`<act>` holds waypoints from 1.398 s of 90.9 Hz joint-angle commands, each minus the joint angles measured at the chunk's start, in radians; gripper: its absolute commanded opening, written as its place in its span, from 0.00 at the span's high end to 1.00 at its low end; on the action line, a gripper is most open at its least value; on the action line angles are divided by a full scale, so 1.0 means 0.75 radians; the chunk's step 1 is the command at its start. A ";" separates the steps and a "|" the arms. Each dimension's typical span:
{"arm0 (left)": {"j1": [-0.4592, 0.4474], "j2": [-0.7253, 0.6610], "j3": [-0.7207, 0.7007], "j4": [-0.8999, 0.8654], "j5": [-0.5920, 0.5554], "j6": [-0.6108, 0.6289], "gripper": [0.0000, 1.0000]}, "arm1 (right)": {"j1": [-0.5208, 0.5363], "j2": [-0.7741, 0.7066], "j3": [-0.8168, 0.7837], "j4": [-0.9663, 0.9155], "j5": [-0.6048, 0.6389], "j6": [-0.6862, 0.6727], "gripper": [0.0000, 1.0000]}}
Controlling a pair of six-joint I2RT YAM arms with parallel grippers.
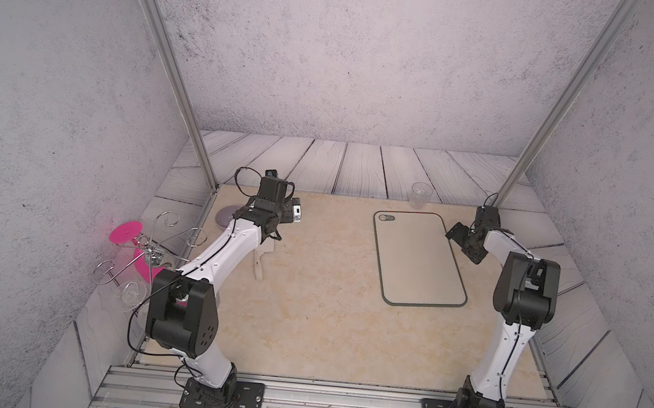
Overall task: Align the knife with the edge of the cutting board
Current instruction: Adjust the work surface at the center of the board.
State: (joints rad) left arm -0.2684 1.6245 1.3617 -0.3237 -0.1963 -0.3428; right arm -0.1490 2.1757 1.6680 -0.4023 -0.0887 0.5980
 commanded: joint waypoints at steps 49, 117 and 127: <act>0.002 -0.038 -0.010 -0.180 0.119 -0.099 0.00 | 0.025 0.580 0.817 -0.381 -0.490 -0.034 0.01; -0.027 -0.112 -0.155 -0.170 0.210 -0.106 0.00 | 0.554 0.203 0.378 -0.345 -0.441 -0.202 0.01; -0.029 -0.117 -0.171 -0.159 0.244 -0.105 0.00 | 0.585 0.086 0.328 -0.350 -0.337 -0.178 0.01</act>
State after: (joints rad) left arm -0.2836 1.5673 1.2507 -0.4454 -0.0425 -0.4164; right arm 0.2775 2.3528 1.9488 -0.6041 -0.4156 0.4660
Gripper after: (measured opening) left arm 0.997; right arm 0.991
